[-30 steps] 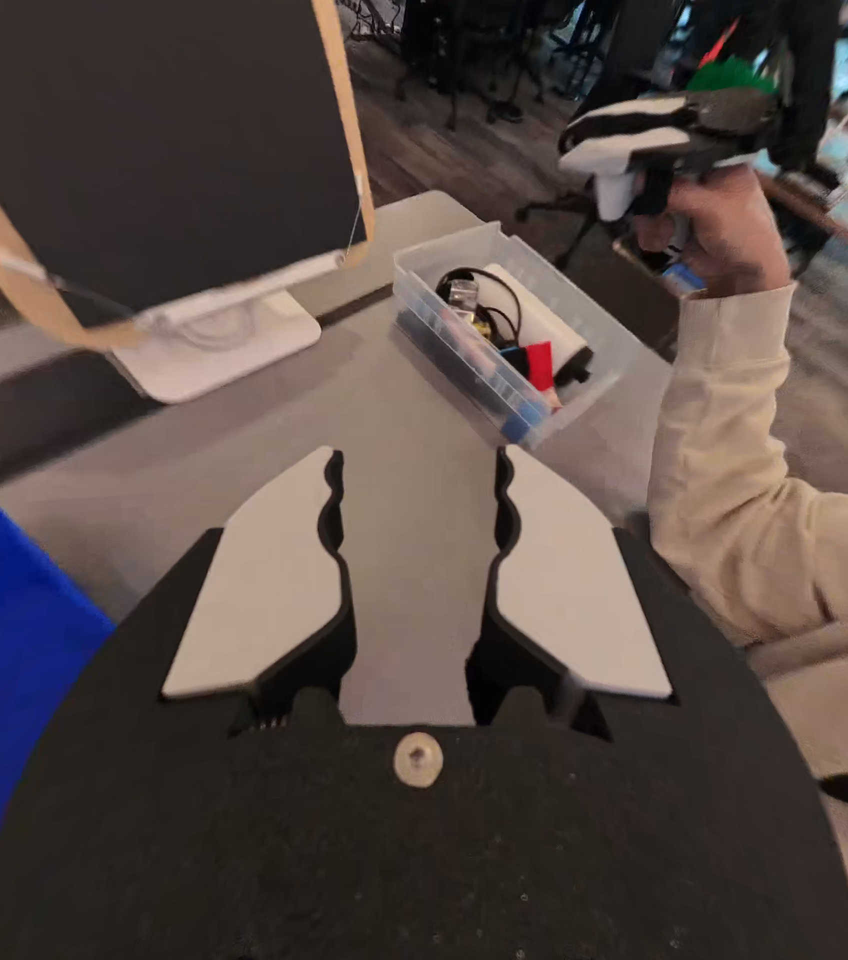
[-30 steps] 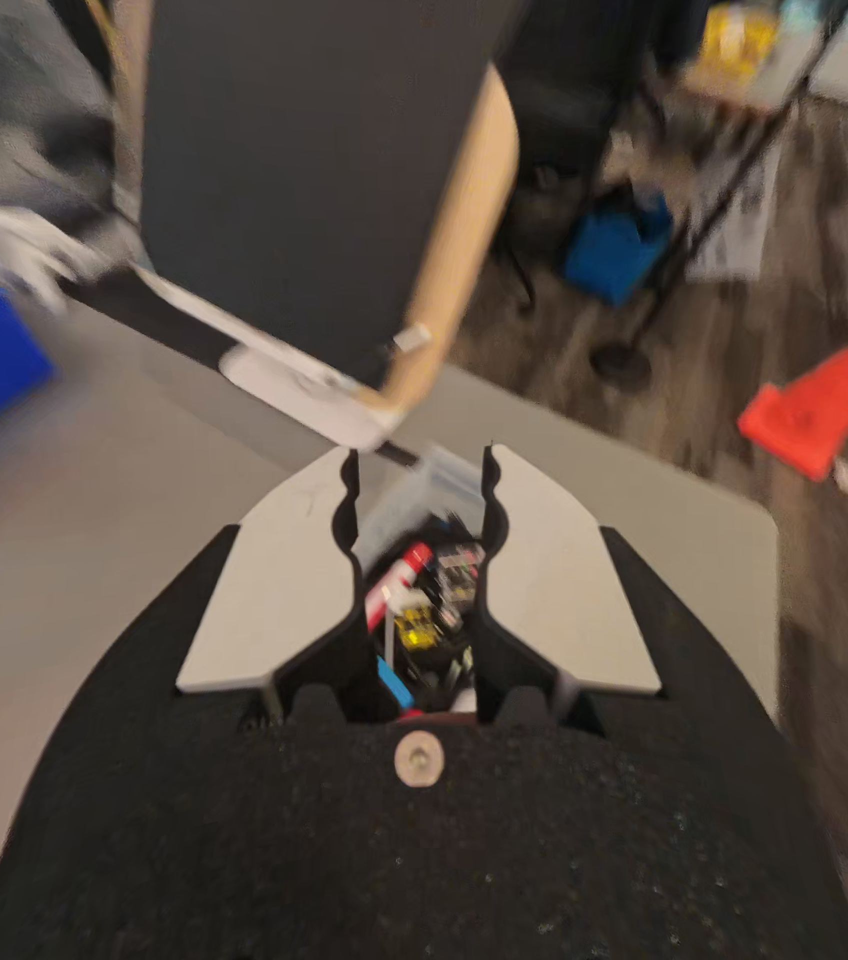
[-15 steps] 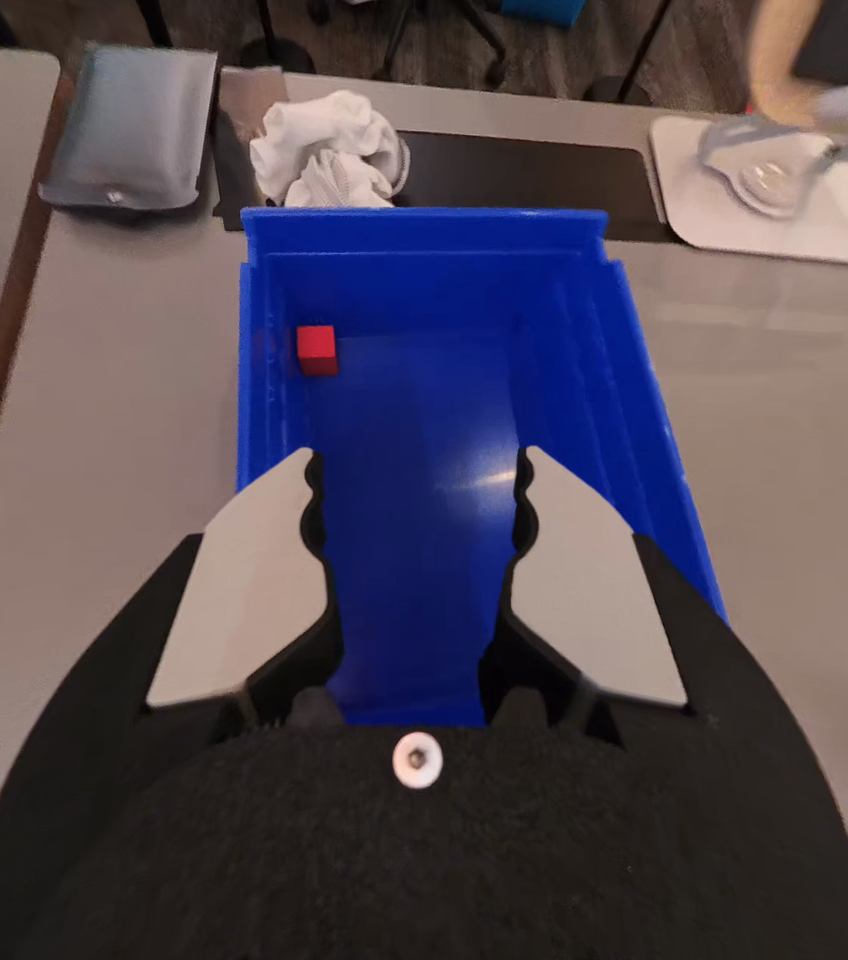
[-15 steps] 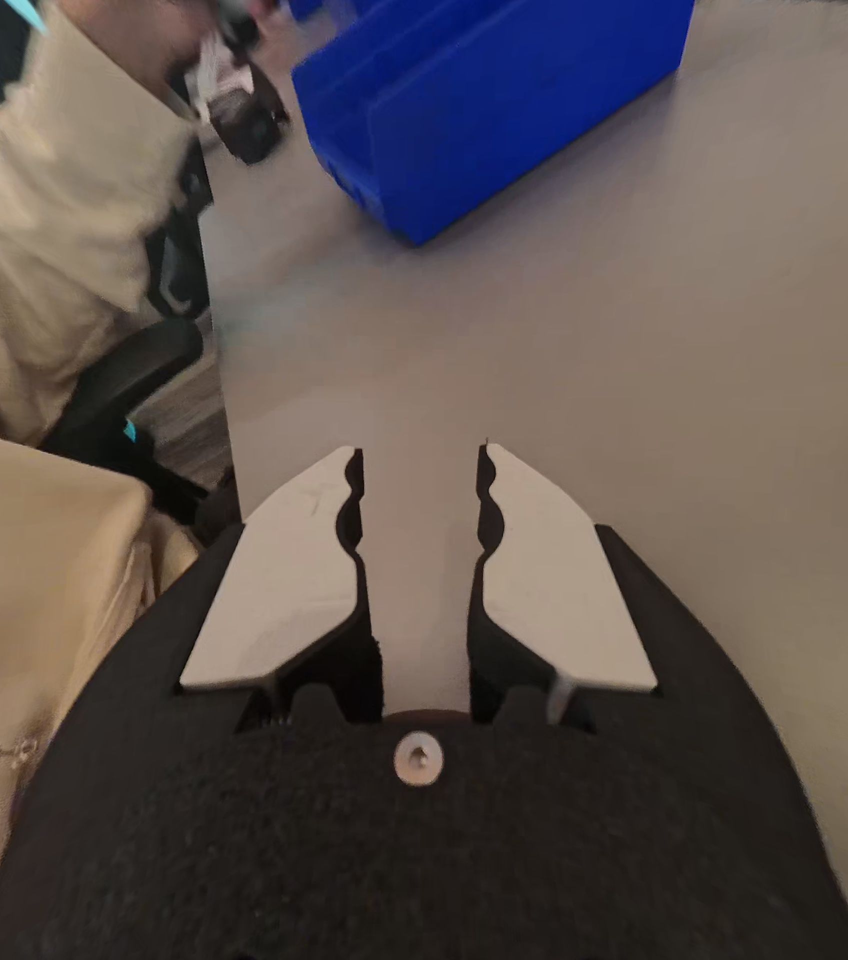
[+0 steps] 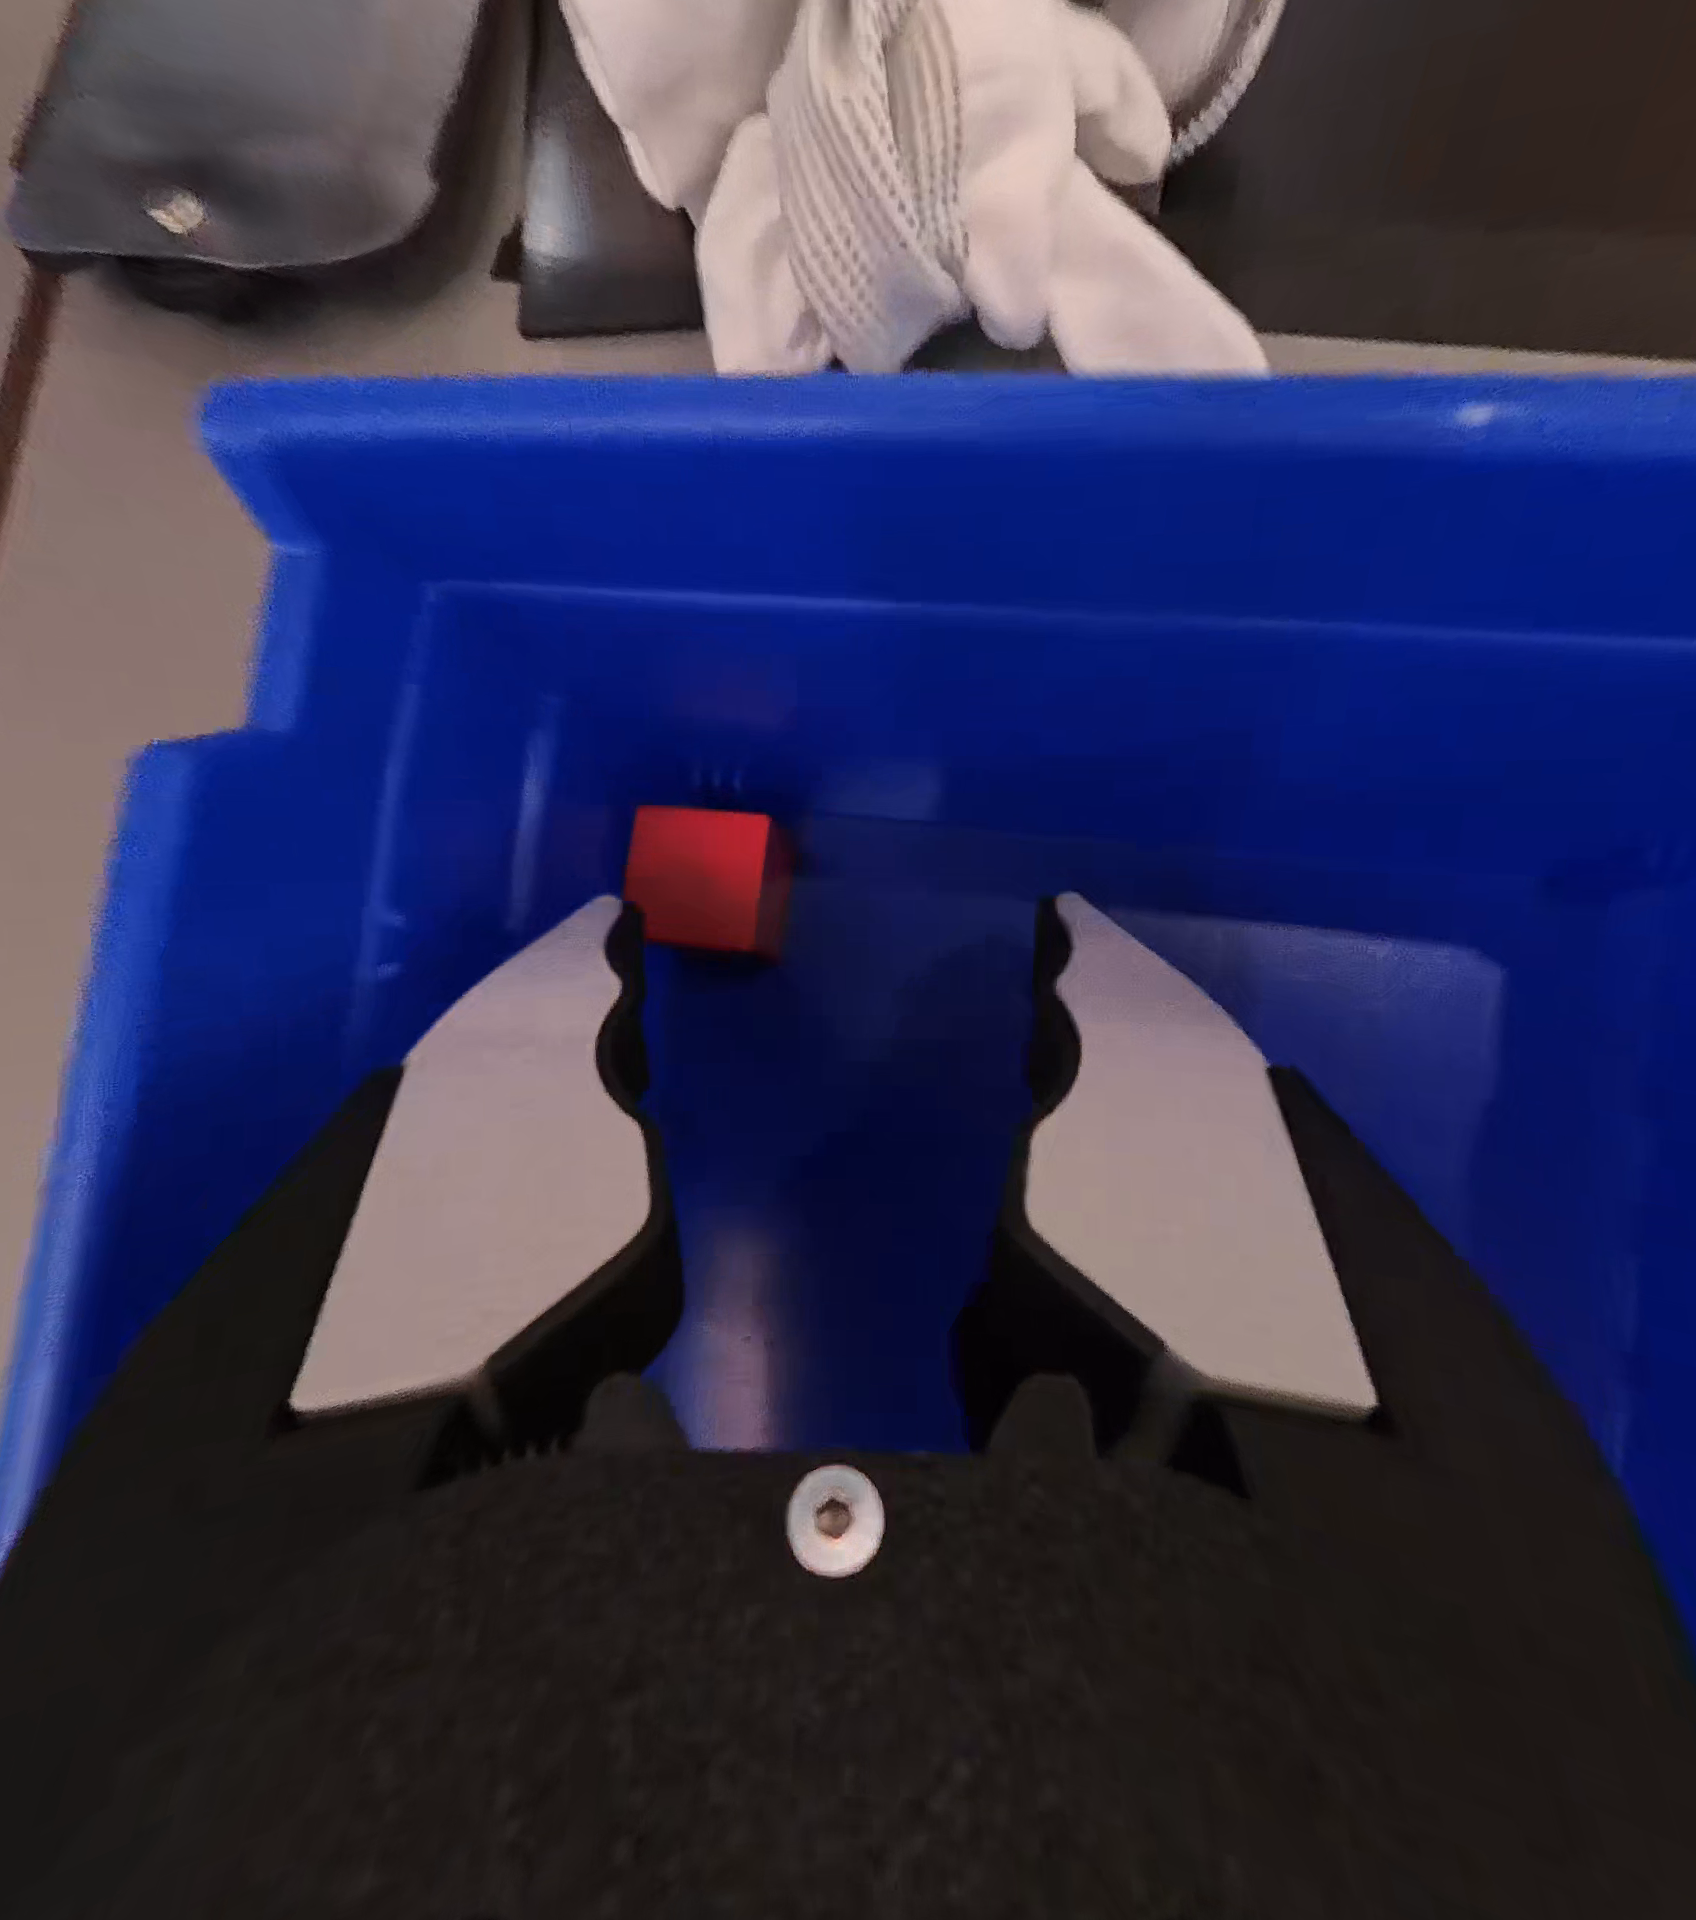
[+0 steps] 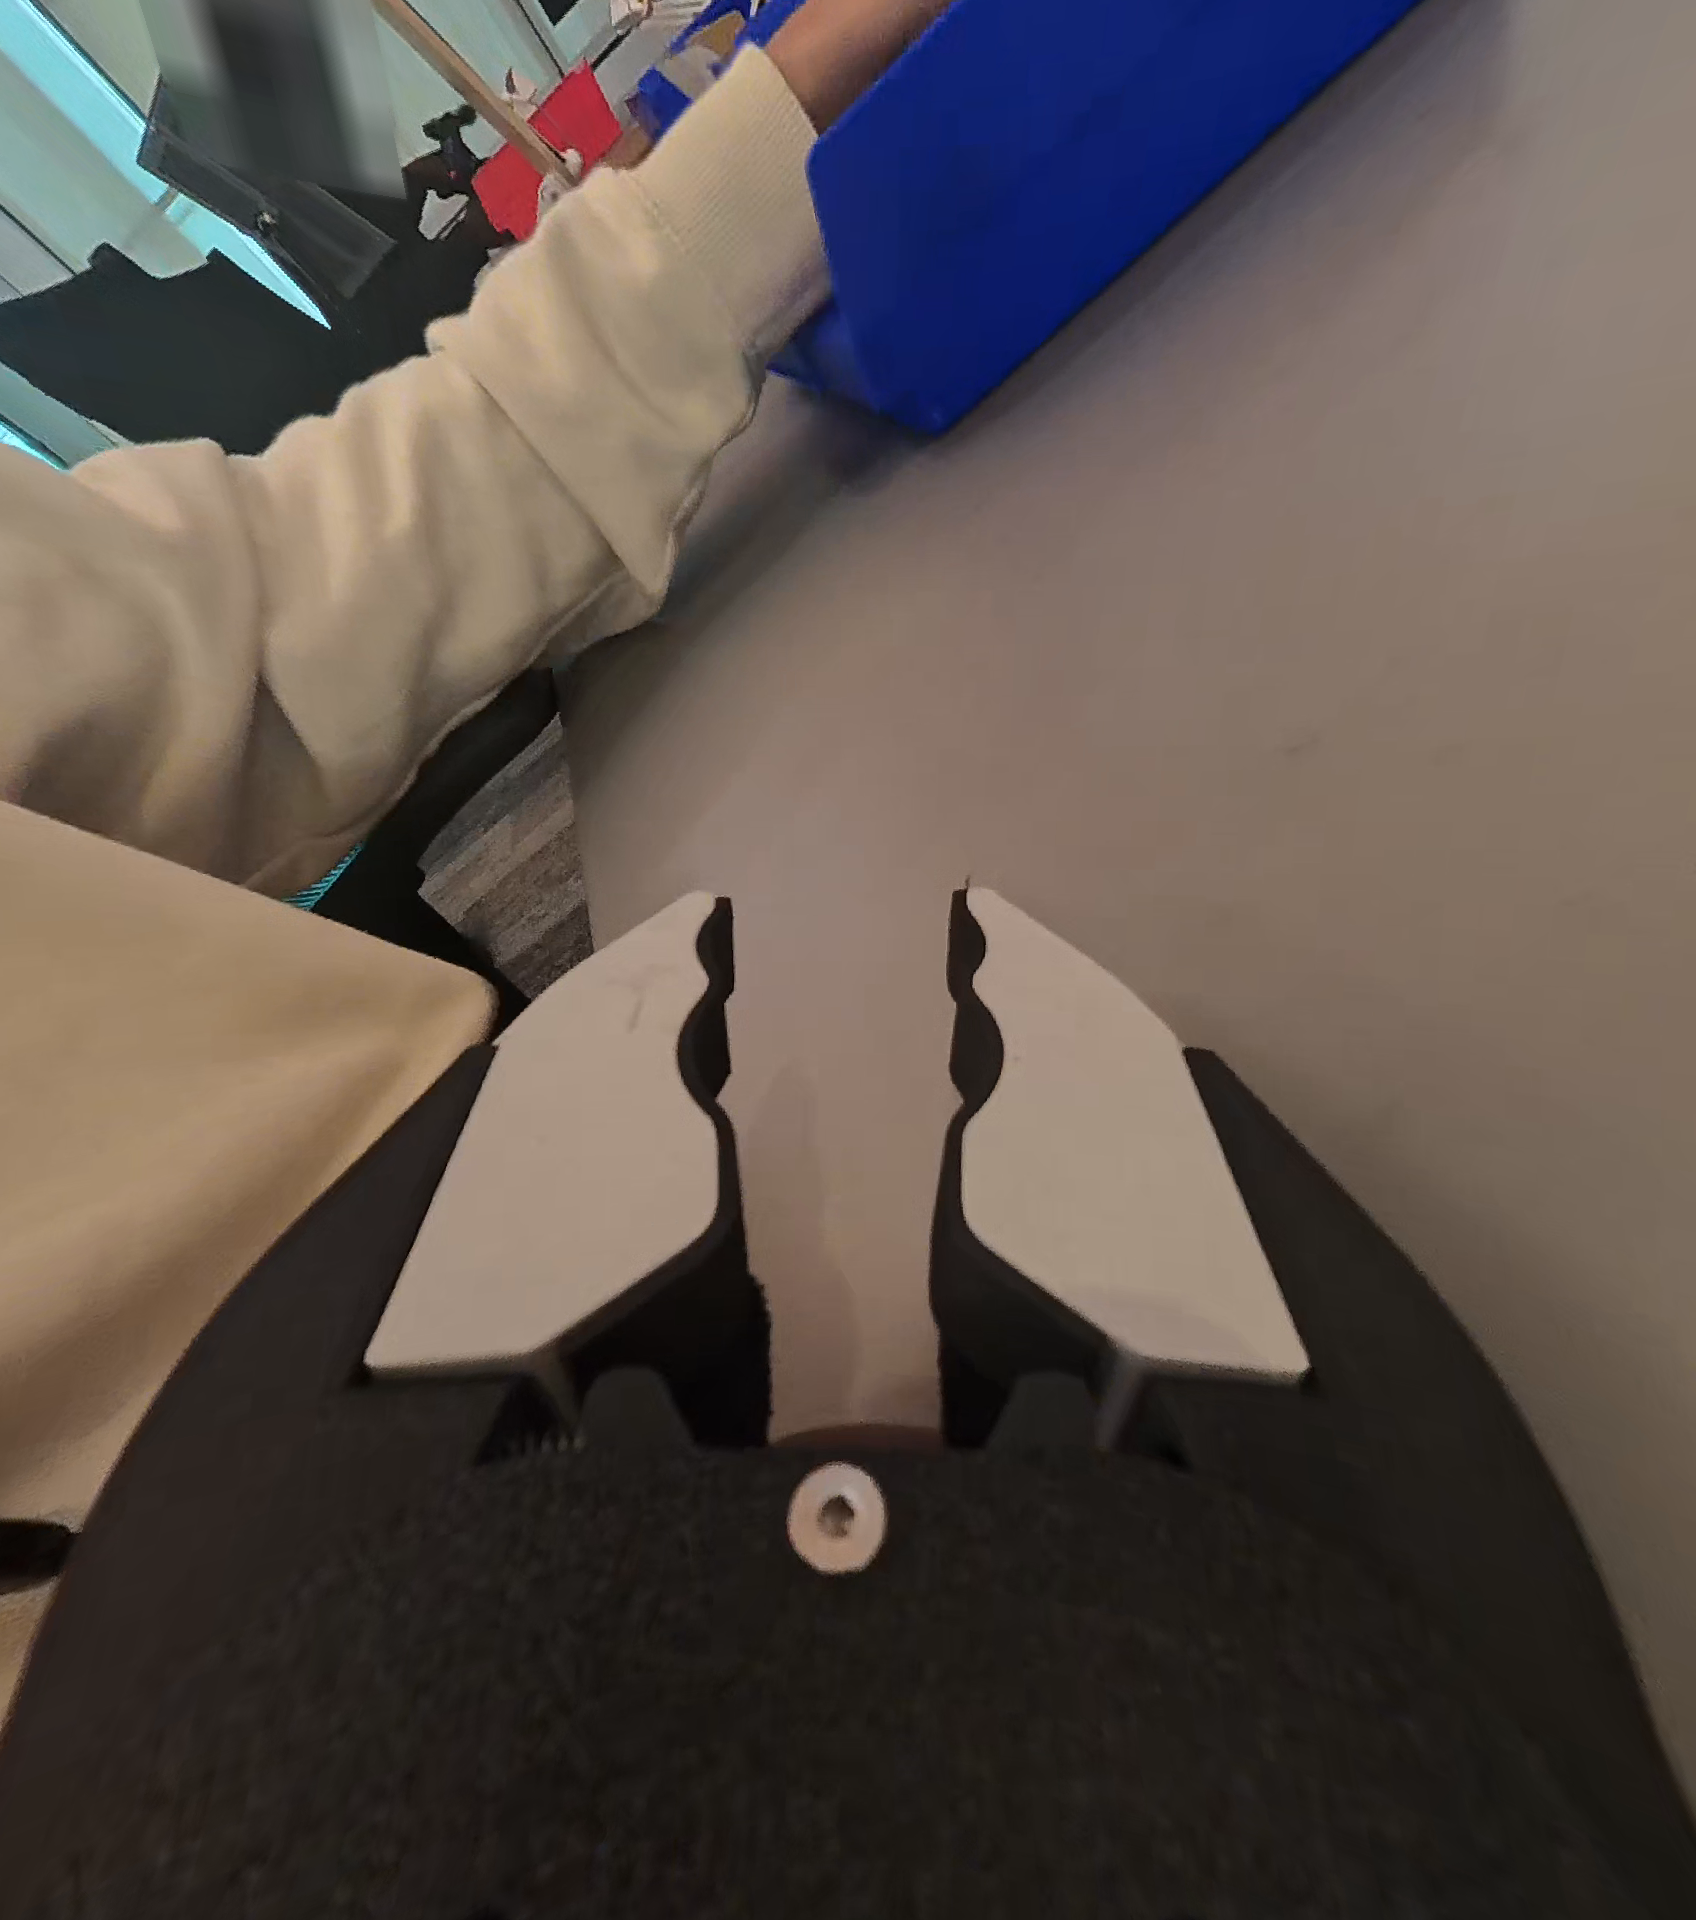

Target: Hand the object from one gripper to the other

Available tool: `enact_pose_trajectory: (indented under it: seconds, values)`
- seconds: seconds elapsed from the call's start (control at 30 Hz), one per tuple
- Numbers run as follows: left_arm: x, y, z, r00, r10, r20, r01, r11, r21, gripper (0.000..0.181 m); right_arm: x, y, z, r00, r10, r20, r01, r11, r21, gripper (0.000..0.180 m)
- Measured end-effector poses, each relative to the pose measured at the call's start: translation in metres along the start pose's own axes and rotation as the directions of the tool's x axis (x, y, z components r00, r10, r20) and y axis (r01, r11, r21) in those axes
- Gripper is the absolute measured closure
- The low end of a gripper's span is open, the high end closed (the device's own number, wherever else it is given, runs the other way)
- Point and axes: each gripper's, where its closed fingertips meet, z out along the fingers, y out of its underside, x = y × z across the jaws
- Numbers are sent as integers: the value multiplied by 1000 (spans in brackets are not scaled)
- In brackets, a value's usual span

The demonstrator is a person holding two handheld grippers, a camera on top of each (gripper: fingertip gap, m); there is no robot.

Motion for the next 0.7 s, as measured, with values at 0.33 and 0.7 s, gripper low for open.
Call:
enact_pose_trajectory:
  seconds: [0.33,0.7]
  values:
    - [11,1,-6,997,63,-41,-62,998,27,123,5,-2,2,992,109,63,-109,994,2,141]
    - [-7,6,5,997,54,58,-54,999,2,123,-4,4,4,996,60,71,-58,998,-37,141]
